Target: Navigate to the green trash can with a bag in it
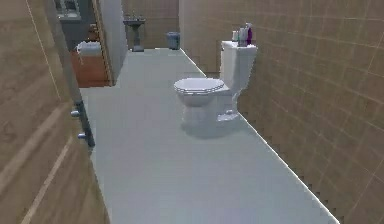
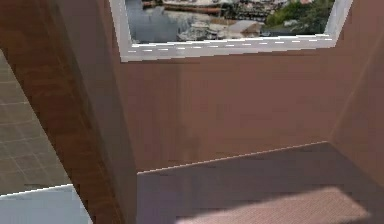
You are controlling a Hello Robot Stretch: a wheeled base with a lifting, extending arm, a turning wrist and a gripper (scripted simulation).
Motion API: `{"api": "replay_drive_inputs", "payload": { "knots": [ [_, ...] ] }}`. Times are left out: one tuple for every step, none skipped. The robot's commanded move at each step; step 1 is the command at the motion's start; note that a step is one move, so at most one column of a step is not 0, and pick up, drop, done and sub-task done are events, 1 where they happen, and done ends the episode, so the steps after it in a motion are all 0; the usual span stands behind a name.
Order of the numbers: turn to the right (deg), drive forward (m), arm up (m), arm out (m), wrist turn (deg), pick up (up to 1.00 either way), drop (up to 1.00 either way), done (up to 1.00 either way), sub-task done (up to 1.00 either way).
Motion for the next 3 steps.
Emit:
{"api": "replay_drive_inputs", "payload": {
  "knots": [
    [0.0,0.05,0.00,0.00,0.0,0.00,0.00,0.00,0.00],
    [-12.0,0.00,0.00,0.00,0.0,0.00,0.00,0.00,0.00],
    [0.0,1.00,0.00,0.00,0.0,0.00,0.00,0.00,0.00]
  ]
}}
